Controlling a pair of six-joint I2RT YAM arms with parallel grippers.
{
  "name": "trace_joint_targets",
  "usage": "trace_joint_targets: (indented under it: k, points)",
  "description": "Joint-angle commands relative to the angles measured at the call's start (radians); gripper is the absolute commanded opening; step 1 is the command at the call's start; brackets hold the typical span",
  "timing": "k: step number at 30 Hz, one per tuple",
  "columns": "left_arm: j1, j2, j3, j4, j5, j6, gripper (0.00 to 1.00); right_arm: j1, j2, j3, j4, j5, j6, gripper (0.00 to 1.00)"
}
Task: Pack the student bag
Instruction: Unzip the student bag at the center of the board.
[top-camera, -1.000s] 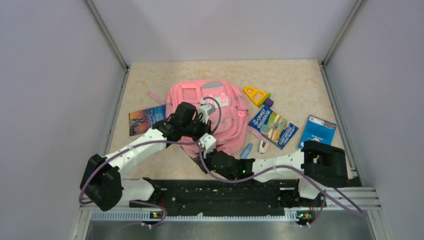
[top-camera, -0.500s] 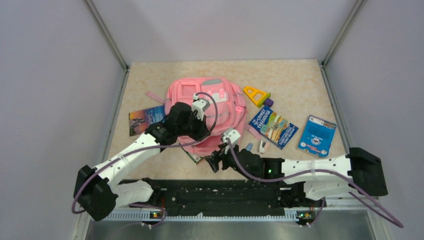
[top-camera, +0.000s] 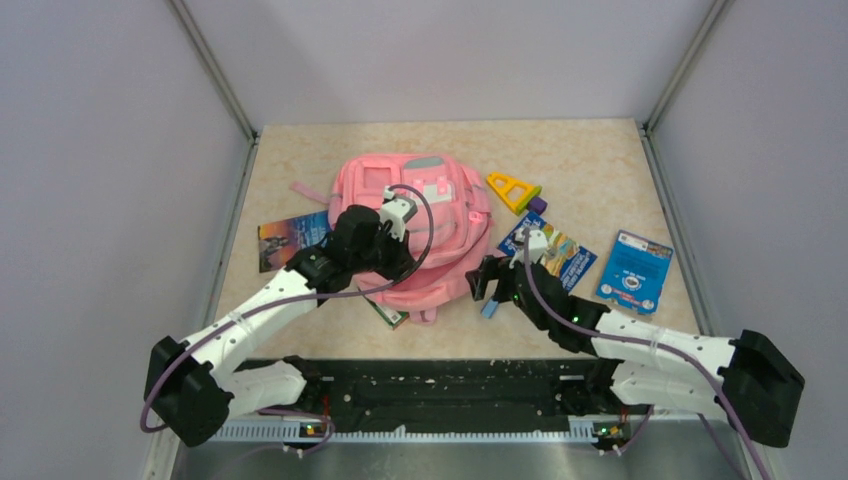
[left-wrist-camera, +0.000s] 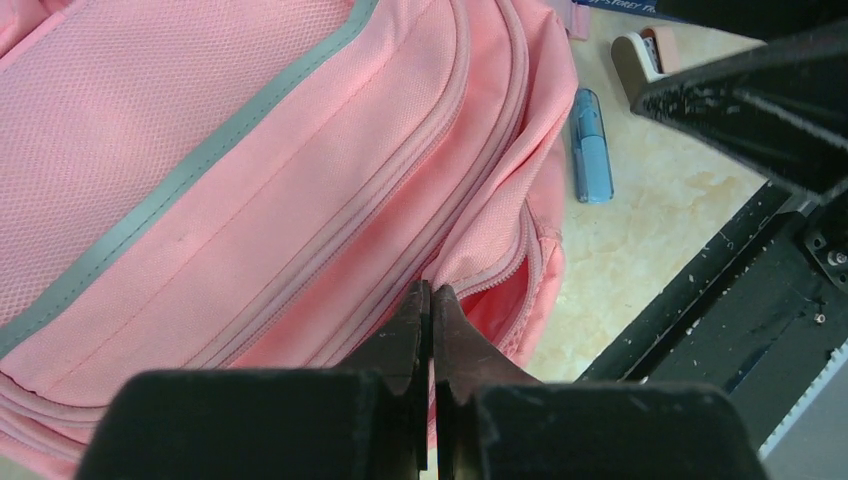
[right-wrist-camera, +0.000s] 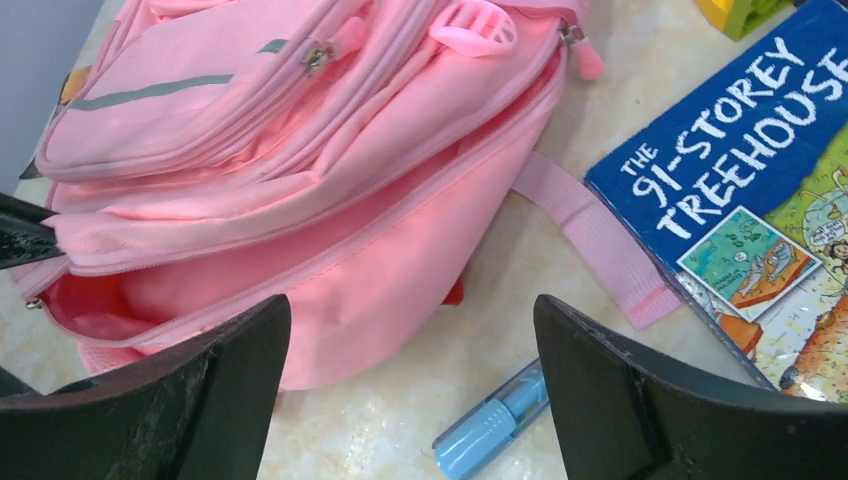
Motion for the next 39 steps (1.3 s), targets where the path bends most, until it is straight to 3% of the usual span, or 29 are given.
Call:
trace_joint_targets:
  k: [1, 10, 16, 23, 27, 31, 32, 34, 37, 39]
  points:
    - [0.001, -0.034, 0.014, 0.057, -0.021, 0.038, 0.00, -0.119, -0.009, -0.020, 0.133, -0.181, 0.017, 0.89]
    - [0.002, -0.031, 0.017, 0.051, -0.004, 0.057, 0.00, -0.126, 0.108, 0.041, 0.334, -0.311, -0.124, 0.88]
    - [-0.007, -0.024, 0.016, 0.049, 0.001, 0.060, 0.00, -0.126, 0.200, 0.100, 0.327, -0.285, 0.059, 0.85]
    - [-0.029, -0.019, 0.012, 0.049, 0.000, 0.063, 0.00, -0.125, 0.383, 0.176, 0.391, -0.432, 0.208, 0.75]
    - [-0.049, -0.021, 0.006, 0.056, -0.006, 0.072, 0.00, -0.125, 0.421, 0.194, 0.431, -0.453, 0.243, 0.60]
    - [-0.087, -0.018, 0.009, 0.045, -0.041, 0.105, 0.00, -0.125, 0.408, 0.216, 0.438, -0.438, 0.245, 0.26]
    - [-0.099, -0.019, 0.009, 0.042, -0.060, 0.114, 0.02, -0.126, 0.402, 0.221, 0.439, -0.433, 0.246, 0.15]
    - [-0.119, -0.018, 0.009, 0.036, -0.101, 0.127, 0.18, -0.126, 0.391, 0.234, 0.435, -0.425, 0.244, 0.00]
    - [-0.147, -0.014, 0.009, 0.028, -0.183, 0.141, 0.50, -0.125, 0.369, 0.241, 0.436, -0.412, 0.245, 0.00]
    - [-0.164, -0.010, 0.009, 0.023, -0.253, 0.146, 0.60, -0.125, 0.353, 0.242, 0.436, -0.404, 0.249, 0.00]
